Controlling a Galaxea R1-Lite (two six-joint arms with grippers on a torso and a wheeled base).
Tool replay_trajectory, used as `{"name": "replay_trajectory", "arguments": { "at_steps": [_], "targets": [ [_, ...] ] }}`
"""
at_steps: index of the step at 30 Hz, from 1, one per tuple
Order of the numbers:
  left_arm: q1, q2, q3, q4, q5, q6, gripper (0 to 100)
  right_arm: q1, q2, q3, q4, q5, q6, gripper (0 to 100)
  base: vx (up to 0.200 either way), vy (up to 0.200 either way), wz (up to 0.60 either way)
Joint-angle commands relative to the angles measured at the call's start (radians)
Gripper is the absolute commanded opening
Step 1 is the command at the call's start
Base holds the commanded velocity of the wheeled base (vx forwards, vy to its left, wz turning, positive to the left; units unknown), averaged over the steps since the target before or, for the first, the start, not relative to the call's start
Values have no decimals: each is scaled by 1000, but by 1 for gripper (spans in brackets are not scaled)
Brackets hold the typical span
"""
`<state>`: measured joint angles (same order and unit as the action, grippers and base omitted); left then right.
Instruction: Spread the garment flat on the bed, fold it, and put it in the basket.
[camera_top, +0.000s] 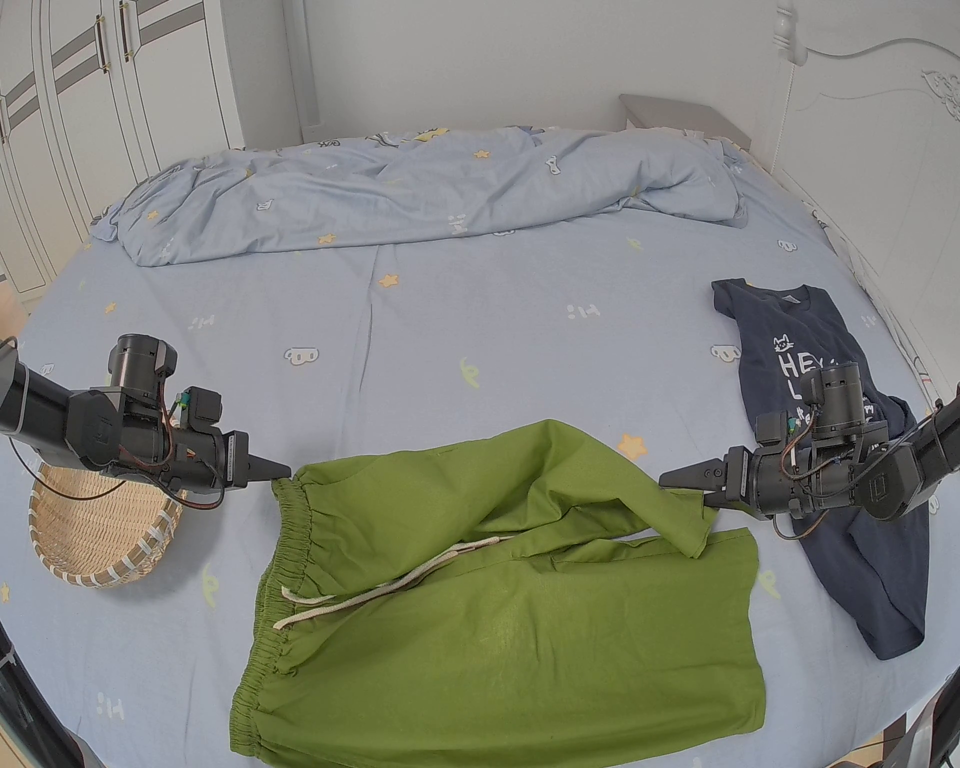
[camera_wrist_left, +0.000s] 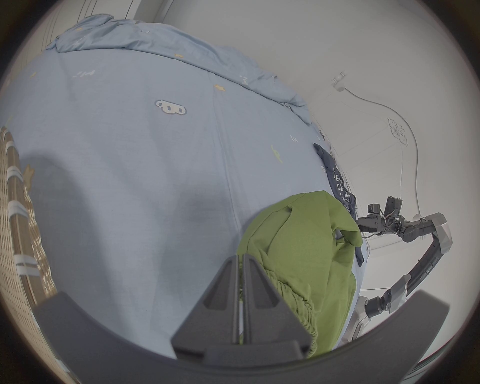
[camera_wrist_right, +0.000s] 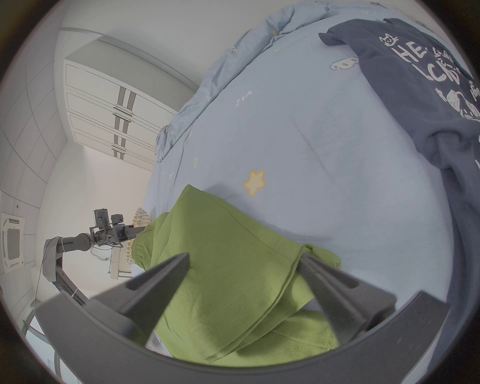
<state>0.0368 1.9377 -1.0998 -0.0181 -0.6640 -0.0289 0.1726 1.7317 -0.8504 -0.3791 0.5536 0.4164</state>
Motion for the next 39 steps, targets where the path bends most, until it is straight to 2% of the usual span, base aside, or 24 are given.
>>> {"name": "replay_trajectory", "arguments": {
  "at_steps": [1, 22, 27, 39],
  "targets": [
    [0, 0, 0, 0, 0, 0, 0, -2, 6, -1, -1, 0, 1, 0, 0, 0, 0],
    [6, -5, -2, 0, 0, 0, 0, -21, 2, -16, -7, -15, -8, 0, 0, 0, 0],
    [17, -8, -5, -2, 0, -2, 0, -61, -12, -67, 0, -15, -19, 0, 0, 0, 0],
    [34, -8, -17, -65, -2, -2, 0, -68, 2, -180, 19, -15, -39, 0, 0, 0, 0]
  ]
}}
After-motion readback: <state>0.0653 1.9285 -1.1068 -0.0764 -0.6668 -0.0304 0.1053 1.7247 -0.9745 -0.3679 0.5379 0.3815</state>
